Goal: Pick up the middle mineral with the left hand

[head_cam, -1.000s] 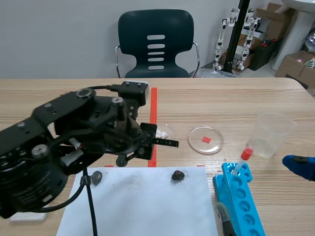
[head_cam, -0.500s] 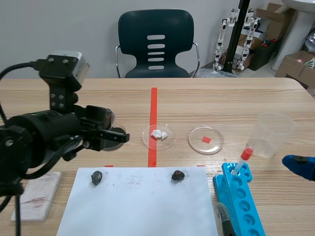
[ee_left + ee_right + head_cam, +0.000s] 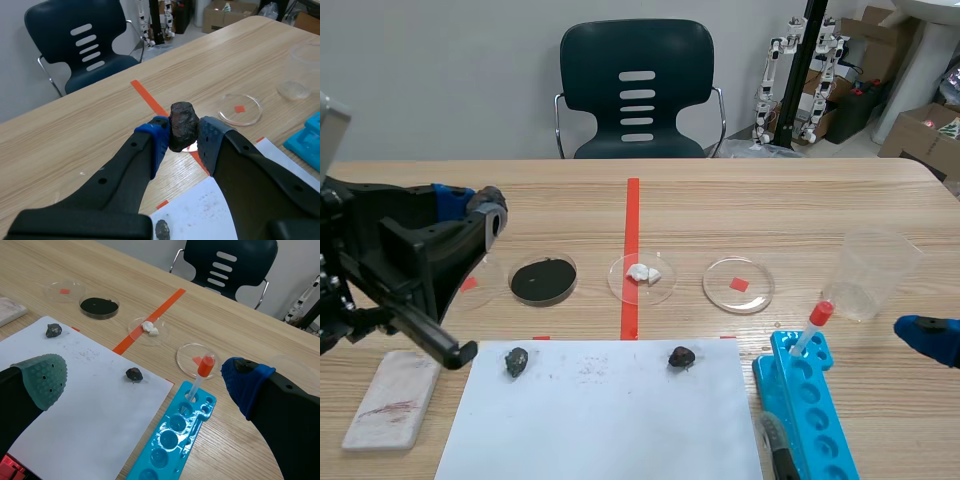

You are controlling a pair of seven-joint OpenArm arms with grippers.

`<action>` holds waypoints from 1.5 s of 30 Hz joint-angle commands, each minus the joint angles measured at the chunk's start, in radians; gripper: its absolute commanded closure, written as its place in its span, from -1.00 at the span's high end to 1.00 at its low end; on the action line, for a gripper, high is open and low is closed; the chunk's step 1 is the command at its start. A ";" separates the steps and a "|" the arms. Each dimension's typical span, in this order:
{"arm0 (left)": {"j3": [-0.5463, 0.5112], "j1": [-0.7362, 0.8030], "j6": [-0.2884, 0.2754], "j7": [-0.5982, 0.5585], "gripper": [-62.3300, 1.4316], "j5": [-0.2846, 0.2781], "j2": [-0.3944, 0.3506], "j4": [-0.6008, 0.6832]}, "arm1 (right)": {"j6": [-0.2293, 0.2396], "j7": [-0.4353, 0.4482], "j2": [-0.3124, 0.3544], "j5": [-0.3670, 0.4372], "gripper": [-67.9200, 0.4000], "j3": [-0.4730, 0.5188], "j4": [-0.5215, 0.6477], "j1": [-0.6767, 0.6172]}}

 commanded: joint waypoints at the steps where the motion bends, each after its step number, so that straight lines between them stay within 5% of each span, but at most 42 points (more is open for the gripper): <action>1: -0.005 0.026 -0.014 -0.036 -0.59 0.012 0.002 0.024 | -0.003 0.012 0.000 0.008 0.93 0.006 0.019 0.003; 10: -0.101 0.214 -0.020 -0.164 -0.59 0.031 0.002 0.034 | -0.003 0.012 0.000 0.008 0.93 0.006 0.019 0.003; 23: -0.154 0.377 -0.019 -0.166 -0.59 0.032 0.003 0.034 | -0.003 0.012 0.000 0.008 0.93 0.006 0.019 0.003; 45: -0.154 0.392 -0.019 -0.140 -0.59 0.034 0.005 0.034 | -0.003 0.012 0.000 0.008 0.93 0.006 0.019 0.003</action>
